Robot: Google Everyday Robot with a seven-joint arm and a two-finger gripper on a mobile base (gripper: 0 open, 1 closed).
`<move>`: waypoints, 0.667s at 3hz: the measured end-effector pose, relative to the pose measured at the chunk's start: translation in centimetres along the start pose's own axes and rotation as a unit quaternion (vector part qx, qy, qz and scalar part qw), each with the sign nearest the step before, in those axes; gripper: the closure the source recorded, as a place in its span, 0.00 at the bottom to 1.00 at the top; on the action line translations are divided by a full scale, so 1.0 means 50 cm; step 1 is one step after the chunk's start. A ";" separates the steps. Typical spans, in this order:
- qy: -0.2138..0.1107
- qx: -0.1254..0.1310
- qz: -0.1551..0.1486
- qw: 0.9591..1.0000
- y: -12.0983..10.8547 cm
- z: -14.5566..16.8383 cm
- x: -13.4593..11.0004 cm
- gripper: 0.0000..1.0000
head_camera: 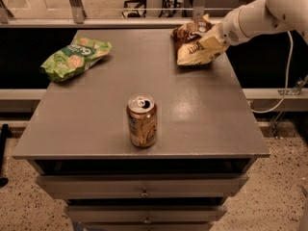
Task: Move brown chip bag near green rice chip bag
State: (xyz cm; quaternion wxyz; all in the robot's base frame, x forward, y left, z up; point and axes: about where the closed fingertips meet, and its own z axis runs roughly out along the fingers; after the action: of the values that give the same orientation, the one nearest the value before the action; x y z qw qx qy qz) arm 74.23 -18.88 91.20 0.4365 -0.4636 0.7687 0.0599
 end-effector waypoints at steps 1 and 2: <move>-0.002 0.000 -0.006 1.000 0.002 -0.004 -0.007 1.00; -0.017 -0.013 -0.007 1.000 0.025 0.007 -0.021 1.00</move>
Offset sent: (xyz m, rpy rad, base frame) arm -0.0144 0.0322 0.0035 0.0648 -0.0184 0.0802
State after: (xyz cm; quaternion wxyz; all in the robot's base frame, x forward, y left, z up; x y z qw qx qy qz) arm 73.69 -17.31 91.33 0.4439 -0.4738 0.7569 0.0746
